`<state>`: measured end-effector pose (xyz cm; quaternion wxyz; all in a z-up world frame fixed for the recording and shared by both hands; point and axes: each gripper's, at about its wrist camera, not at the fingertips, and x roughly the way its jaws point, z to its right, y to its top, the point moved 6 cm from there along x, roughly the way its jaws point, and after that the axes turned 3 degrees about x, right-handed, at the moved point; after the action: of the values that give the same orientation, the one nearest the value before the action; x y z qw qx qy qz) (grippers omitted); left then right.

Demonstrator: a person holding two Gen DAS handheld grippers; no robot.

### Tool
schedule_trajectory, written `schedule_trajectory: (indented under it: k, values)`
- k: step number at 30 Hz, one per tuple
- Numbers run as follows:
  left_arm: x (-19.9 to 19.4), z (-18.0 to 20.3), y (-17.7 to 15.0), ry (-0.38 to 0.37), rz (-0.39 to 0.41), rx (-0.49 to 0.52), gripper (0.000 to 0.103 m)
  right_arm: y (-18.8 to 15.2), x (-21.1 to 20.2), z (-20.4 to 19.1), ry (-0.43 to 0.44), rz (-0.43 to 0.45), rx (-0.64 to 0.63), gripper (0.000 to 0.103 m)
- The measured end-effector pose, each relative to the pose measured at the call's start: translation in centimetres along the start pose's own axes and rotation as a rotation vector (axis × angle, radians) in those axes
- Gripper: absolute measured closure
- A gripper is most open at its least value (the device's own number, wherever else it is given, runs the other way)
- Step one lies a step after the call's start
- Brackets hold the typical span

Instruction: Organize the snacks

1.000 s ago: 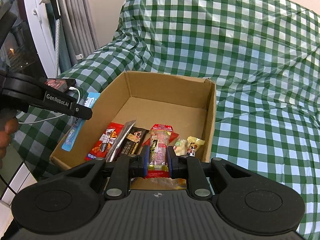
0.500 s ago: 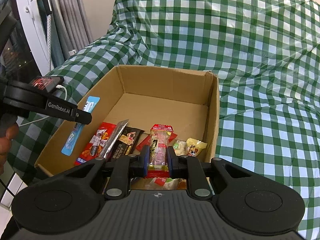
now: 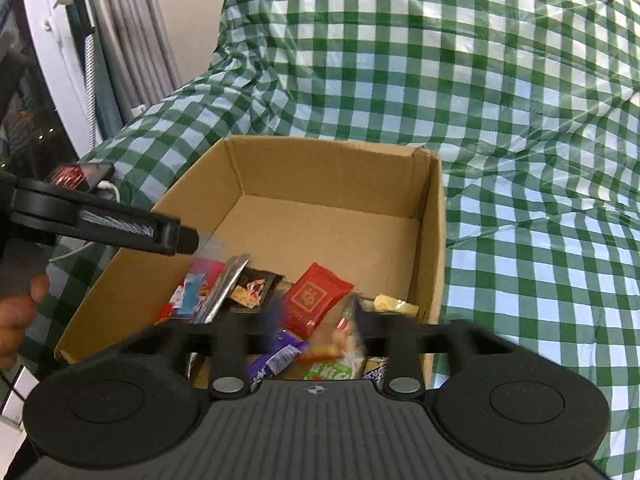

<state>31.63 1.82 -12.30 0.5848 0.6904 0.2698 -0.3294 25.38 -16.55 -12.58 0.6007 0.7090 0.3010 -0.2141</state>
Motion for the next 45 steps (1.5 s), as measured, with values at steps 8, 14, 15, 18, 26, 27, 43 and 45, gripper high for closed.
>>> schedule_trajectory:
  k: [8, 14, 15, 18, 26, 27, 43, 45]
  values:
    - [-2.5, -0.4, -4.3, 0.045, -0.094, 0.044, 0.0, -3.0, -3.2, -0.6, -0.017, -0.028, 0.003, 0.007]
    - [-7.0, -0.5, -7.0, 0.073, -0.105, 0.055, 0.0, -5.2, -6.7, -1.7, -0.061, -0.044, 0.036, 0.004]
    - [-7.9, -0.5, -7.4, 0.075, -0.104, 0.06, 0.0, -5.6, -7.5, -1.9, -0.061, -0.042, 0.038, 0.003]
    - [-10.1, -0.3, -8.7, 0.082, -0.088, 0.064, 0.0, -6.8, -9.8, -2.6, -0.068, -0.024, 0.03, 0.002]
    - [-13.5, 0.1, -12.6, 0.069, -0.107, 0.024, 0.0, -8.4, -15.1, -3.6, -0.086, 0.045, 0.004, 0.001]
    - [-13.8, 0.2, -13.0, 0.07, -0.107, 0.028, 0.0, -8.4, -15.6, -3.6, -0.091, 0.053, 0.01, 0.001]
    - [-18.9, 0.9, -15.0, 0.128, 0.012, -0.02, 0.0, -10.2, -20.1, -4.2, -0.1, 0.139, -0.048, 0.001]
    - [-19.3, 0.7, -14.9, 0.183, 0.022, -0.033, 0.0, -10.2, -20.4, -3.9, -0.104, 0.143, -0.04, 0.001]
